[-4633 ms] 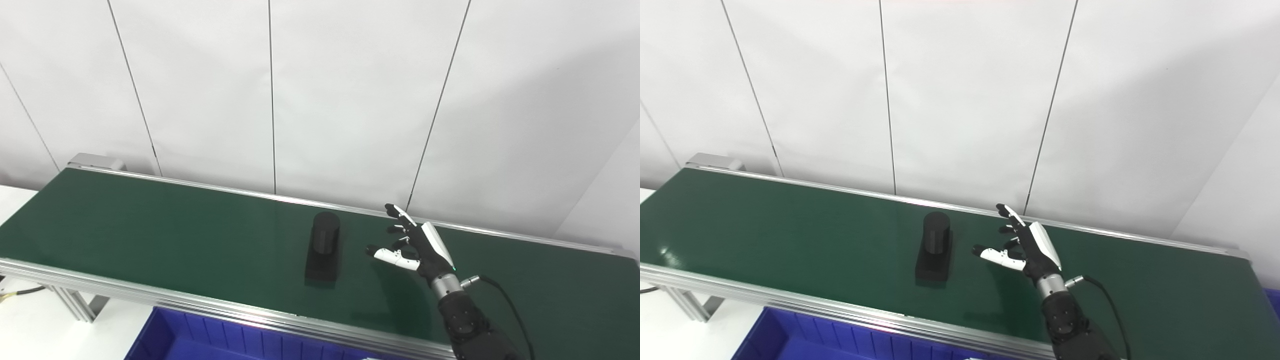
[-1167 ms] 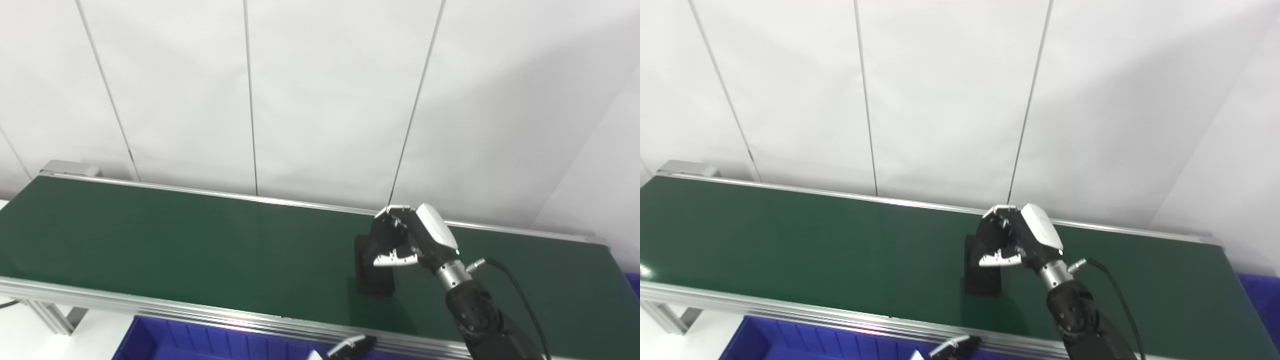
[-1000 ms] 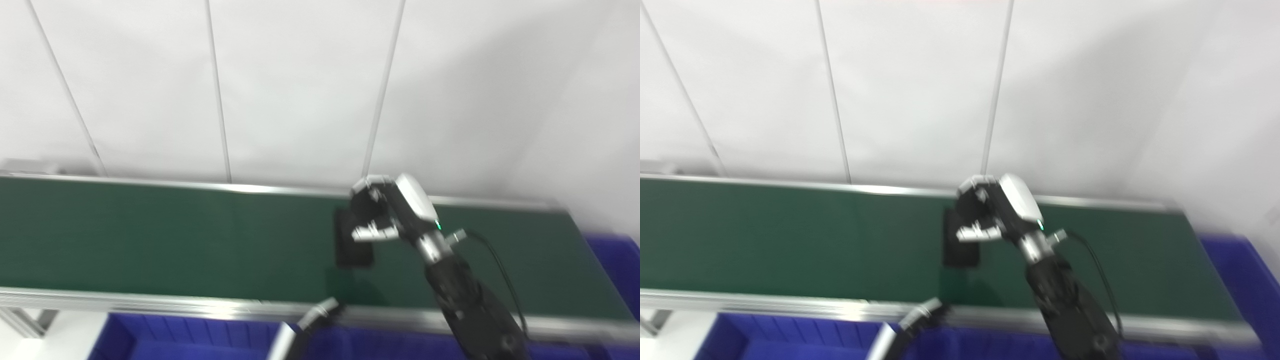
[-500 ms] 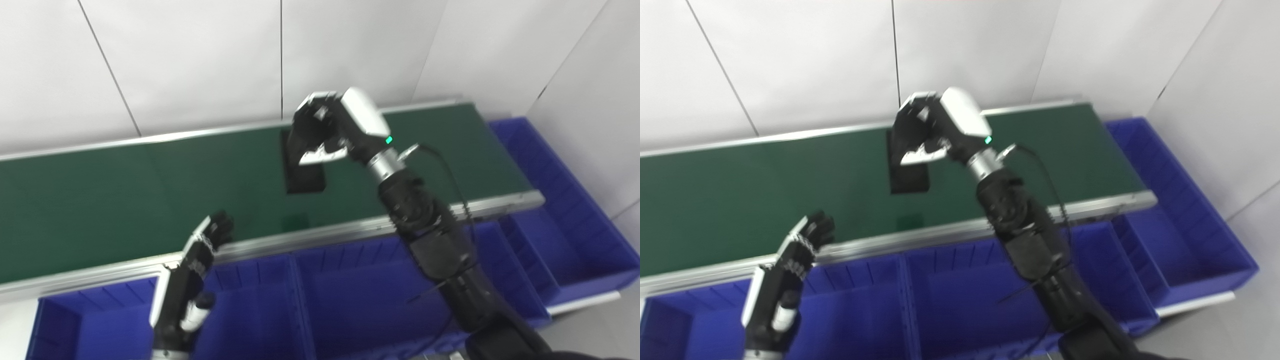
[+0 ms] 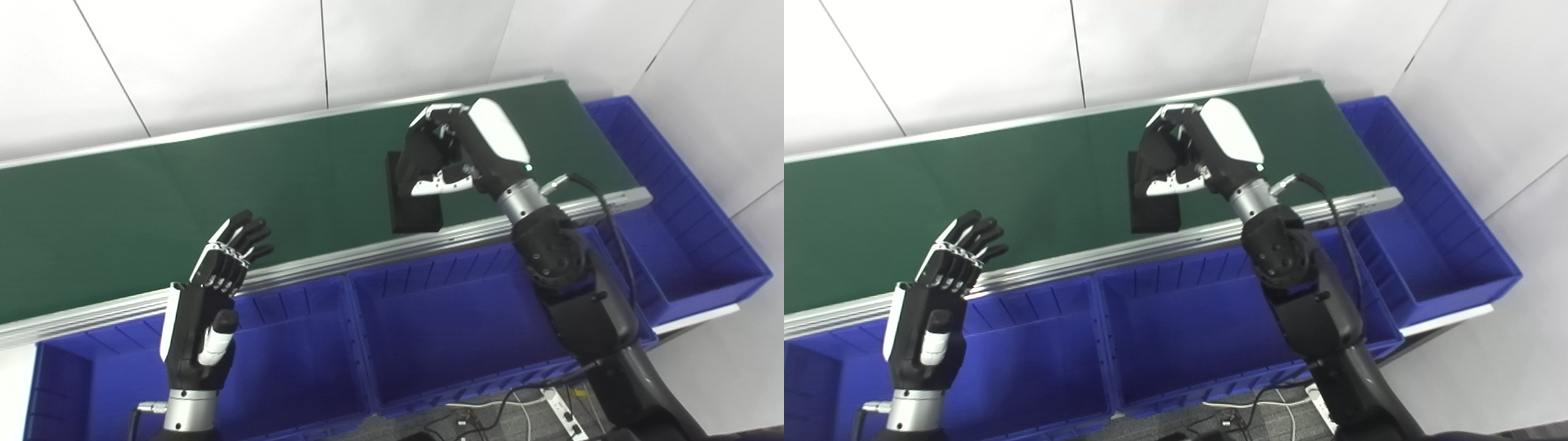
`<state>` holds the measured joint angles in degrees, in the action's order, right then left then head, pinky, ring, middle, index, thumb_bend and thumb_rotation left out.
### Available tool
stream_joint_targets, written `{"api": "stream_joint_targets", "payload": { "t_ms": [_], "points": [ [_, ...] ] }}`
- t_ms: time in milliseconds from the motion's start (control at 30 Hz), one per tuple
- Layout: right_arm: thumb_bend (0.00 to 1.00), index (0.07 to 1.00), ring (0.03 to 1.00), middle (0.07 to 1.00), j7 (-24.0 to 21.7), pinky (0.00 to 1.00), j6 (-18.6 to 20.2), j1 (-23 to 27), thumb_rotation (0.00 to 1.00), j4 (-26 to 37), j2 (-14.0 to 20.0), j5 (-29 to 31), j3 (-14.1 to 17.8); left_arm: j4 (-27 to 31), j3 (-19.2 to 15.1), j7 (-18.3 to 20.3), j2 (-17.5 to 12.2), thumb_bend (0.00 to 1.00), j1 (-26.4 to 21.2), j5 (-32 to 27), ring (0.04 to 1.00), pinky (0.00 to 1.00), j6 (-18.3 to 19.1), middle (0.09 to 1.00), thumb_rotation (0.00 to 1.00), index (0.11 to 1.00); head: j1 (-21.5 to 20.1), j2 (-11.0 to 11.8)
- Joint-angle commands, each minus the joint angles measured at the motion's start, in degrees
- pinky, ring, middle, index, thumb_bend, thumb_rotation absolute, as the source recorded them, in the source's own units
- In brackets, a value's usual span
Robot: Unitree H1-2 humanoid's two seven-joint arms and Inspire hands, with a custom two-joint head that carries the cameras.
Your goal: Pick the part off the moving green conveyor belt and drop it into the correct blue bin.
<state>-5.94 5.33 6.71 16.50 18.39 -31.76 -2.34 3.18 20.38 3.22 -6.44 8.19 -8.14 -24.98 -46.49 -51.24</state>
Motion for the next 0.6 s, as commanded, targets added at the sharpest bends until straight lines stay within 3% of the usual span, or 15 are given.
{"api": "stream_joint_targets", "payload": {
  "t_ms": [0,67,233,367,400,567],
  "points": [
    [0.53,0.482,0.246,0.47,-0.49,0.19,2.32,-0.56,0.0,3.74,1.33,-0.57,1.45,2.19,-0.49,1.89,0.67,0.74,-0.09,1.28,0.833,0.78,-0.92,0.844,0.81,0.86,0.24,-0.29],
    [0.52,0.508,0.257,0.415,-1.44,0.2,3.38,-2.24,0.0,5.6,1.38,-0.63,1.99,2.34,-0.76,2.32,0.94,0.76,0.22,1.67,0.84,0.79,-0.62,0.847,0.82,0.86,0.88,-0.52],
    [0.52,0.521,0.297,0.41,-2.01,0.23,4.74,-7.33,0.0,8.86,0.81,-1.62,2.75,0.39,-1.52,3.28,1.25,0.77,0.43,3.17,0.849,0.8,-1.57,0.856,0.83,0.862,0.76,-0.53],
    [0.52,0.518,0.267,0.4,0.35,0.2,3.54,-11.59,0.0,8.2,-1.11,-2.67,2.36,-1.18,-2.42,4.41,1.49,0.75,0.46,3.63,0.851,0.82,-1.84,0.864,0.83,0.863,0.16,-0.75],
    [0.52,0.501,0.259,0.435,0.56,0.2,3.5,-12.59,0.0,7.98,-1.37,-3.29,2.02,-1.52,-2.58,4.57,1.61,0.75,0.46,3.92,0.852,0.82,-1.81,0.866,0.83,0.866,0.01,-0.85],
    [0.52,0.517,0.262,0.398,2.21,0.2,1.76,-16.01,0.0,6.1,-2.11,-6.3,0.3,-4.5,-2.95,6.17,2.37,0.77,0.45,5.06,0.86,0.82,-1.93,0.867,0.85,0.879,-0.88,-0.45]
  ]
}}
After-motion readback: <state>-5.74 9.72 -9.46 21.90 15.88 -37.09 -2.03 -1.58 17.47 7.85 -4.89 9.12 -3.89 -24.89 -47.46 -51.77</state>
